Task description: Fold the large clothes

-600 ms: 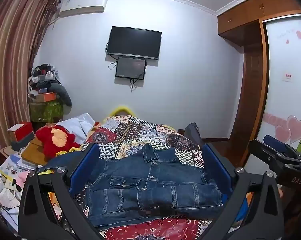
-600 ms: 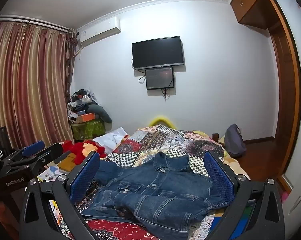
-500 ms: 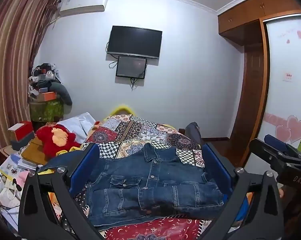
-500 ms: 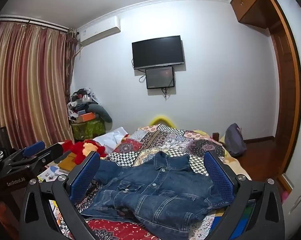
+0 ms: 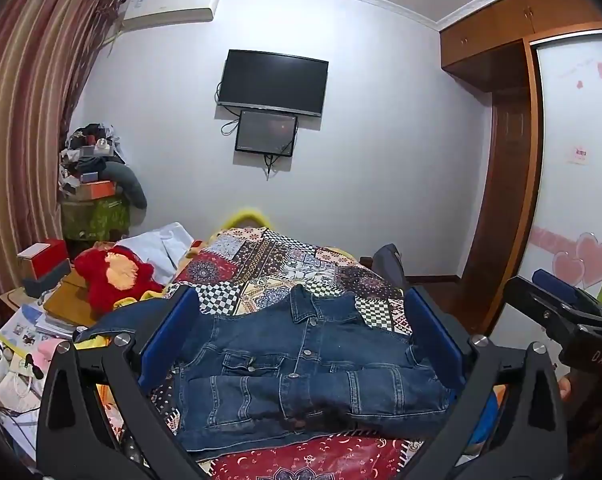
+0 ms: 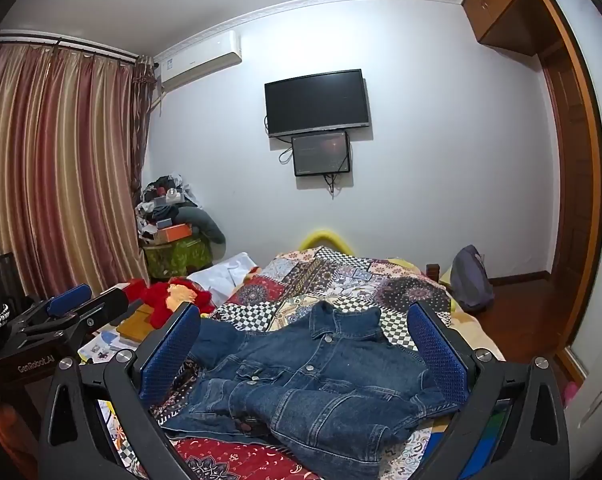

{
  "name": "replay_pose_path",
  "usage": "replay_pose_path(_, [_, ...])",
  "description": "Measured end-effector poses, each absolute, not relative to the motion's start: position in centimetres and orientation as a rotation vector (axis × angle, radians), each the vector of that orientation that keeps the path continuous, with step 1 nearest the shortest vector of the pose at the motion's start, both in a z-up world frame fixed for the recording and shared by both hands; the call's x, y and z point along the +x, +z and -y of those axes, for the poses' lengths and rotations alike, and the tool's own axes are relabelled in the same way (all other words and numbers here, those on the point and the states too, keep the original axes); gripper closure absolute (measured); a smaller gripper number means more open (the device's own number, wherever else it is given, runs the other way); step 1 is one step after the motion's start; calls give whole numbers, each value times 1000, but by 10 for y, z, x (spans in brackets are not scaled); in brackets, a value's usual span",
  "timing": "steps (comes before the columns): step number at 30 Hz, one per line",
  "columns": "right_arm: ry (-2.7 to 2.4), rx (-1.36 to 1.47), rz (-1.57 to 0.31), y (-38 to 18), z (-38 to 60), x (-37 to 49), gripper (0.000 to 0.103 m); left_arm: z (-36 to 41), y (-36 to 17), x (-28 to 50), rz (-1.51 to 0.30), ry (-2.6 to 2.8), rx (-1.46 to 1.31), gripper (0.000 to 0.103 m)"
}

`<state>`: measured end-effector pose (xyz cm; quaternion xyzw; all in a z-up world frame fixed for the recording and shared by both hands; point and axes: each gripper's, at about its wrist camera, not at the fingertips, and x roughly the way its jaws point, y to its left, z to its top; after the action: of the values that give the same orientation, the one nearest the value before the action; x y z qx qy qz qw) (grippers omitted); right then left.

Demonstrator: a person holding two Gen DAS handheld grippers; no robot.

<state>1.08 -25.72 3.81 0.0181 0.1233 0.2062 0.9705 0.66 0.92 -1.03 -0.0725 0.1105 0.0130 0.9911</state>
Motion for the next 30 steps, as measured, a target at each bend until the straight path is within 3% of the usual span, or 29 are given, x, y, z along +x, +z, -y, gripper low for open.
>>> replay_pose_path(30, [412,32,-241,41,259,11,0,-3,-4,7,-218,21,-154,0])
